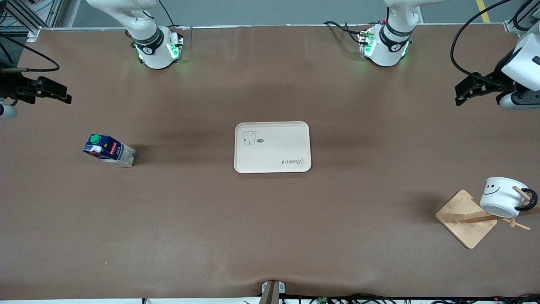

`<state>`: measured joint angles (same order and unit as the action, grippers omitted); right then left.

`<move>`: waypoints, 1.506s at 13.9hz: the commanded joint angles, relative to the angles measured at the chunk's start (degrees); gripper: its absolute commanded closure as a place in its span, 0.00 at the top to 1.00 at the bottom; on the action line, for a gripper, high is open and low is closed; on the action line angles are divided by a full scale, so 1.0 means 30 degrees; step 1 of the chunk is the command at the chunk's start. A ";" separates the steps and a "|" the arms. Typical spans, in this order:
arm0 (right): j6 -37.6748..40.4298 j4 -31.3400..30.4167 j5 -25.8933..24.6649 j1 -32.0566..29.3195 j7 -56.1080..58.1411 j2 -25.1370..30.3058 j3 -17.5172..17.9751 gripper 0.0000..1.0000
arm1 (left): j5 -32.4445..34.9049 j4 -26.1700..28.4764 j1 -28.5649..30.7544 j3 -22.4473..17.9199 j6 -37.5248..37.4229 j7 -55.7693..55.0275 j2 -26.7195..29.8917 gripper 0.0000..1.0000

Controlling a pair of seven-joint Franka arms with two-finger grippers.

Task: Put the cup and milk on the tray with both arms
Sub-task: 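Move the left gripper toward the white mug on the wooden stand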

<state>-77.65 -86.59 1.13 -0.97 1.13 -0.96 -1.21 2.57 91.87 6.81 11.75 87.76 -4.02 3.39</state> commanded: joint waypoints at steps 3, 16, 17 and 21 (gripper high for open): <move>0.0249 0.0327 0.0208 -0.0029 0.0091 -0.0179 0.0022 1.00 | -0.0213 -0.0332 0.0045 0.0037 0.0014 0.0286 -0.0191 1.00; 0.0278 0.0327 0.0208 0.0001 0.0091 -0.0179 0.0022 1.00 | -0.0096 0.0161 0.1360 -0.0197 0.2118 0.0023 -0.0865 1.00; 0.0278 0.0327 0.0208 0.0030 0.0091 -0.0179 0.0023 1.00 | -0.0096 0.0659 0.1856 -0.0197 0.2791 0.0023 -0.0720 1.00; 0.0278 0.0327 0.0208 0.0001 0.0091 -0.0150 0.0023 1.00 | -0.0592 0.2798 0.3353 -0.0138 0.5575 -0.0007 -0.0075 1.00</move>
<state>-77.63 -86.58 1.14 -0.90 1.13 -1.06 -1.16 2.57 96.16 15.22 11.10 100.76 -4.07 0.68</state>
